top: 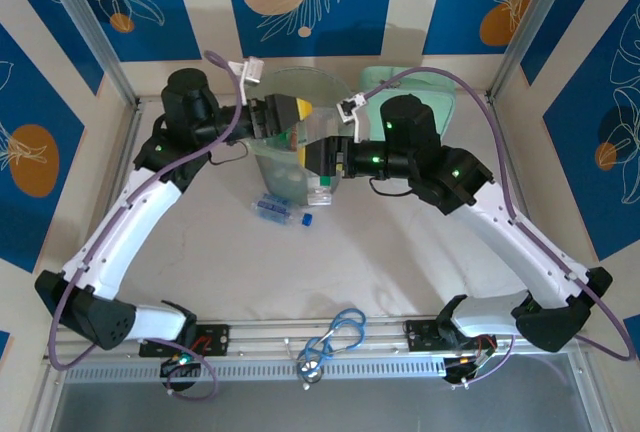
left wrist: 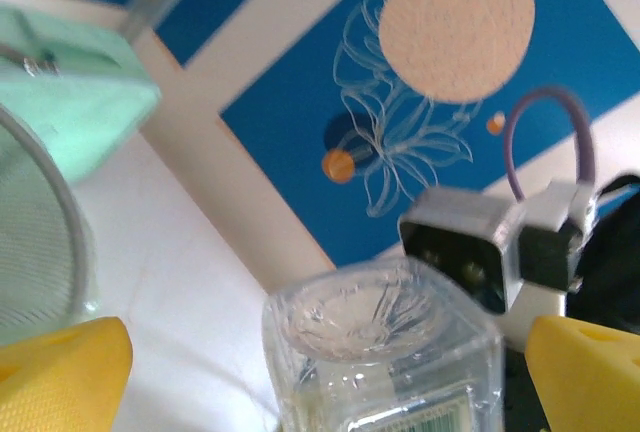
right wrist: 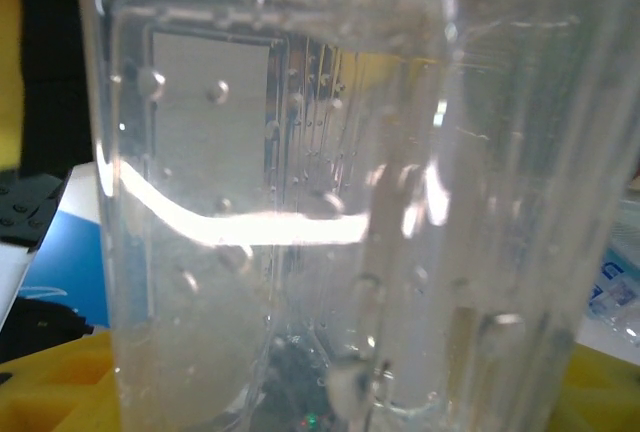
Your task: Put the plastic bottles in the bin
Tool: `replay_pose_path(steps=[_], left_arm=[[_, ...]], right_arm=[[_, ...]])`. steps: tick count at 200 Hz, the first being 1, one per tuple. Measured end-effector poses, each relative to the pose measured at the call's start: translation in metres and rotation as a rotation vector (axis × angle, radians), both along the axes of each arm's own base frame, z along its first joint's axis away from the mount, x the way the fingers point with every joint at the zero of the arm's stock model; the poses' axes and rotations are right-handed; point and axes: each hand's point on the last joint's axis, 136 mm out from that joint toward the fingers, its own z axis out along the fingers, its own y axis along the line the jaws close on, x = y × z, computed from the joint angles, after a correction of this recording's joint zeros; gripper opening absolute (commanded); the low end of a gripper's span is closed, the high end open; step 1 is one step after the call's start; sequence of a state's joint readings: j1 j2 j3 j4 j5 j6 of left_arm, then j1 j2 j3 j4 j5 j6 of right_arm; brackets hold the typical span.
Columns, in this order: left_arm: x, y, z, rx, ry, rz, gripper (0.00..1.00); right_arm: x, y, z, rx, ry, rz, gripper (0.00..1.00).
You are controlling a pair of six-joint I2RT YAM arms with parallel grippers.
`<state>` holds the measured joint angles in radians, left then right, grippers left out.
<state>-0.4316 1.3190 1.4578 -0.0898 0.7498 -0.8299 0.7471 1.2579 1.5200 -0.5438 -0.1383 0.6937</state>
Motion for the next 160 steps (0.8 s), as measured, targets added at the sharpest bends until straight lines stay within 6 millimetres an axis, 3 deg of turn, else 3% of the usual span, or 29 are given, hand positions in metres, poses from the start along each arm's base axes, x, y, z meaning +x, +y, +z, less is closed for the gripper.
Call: replay_pose_path(steps=[28, 55, 79, 113, 160], left_arm=[[-0.005, 0.022, 0.02, -0.144, -0.038, 0.079, 0.98], [-0.028, 0.009, 0.035, -0.229, -0.076, -0.01, 0.92], [-0.049, -0.019, 0.023, -0.221, -0.056, -0.13, 0.92], [-0.071, -0.058, -0.003, -0.16, -0.024, -0.252, 0.89], [-0.076, -0.08, -0.018, -0.129, -0.006, -0.317, 0.71]], right_arm=[[0.013, -0.026, 0.004, 0.052, 0.015, -0.109, 0.6], [0.031, -0.058, 0.028, 0.156, 0.003, -0.232, 0.6], [0.035, -0.067, 0.049, 0.235, -0.022, -0.267, 0.6], [0.038, -0.068, 0.062, 0.301, -0.023, -0.282, 0.6], [0.04, -0.071, 0.056, 0.353, -0.009, -0.308, 0.61]])
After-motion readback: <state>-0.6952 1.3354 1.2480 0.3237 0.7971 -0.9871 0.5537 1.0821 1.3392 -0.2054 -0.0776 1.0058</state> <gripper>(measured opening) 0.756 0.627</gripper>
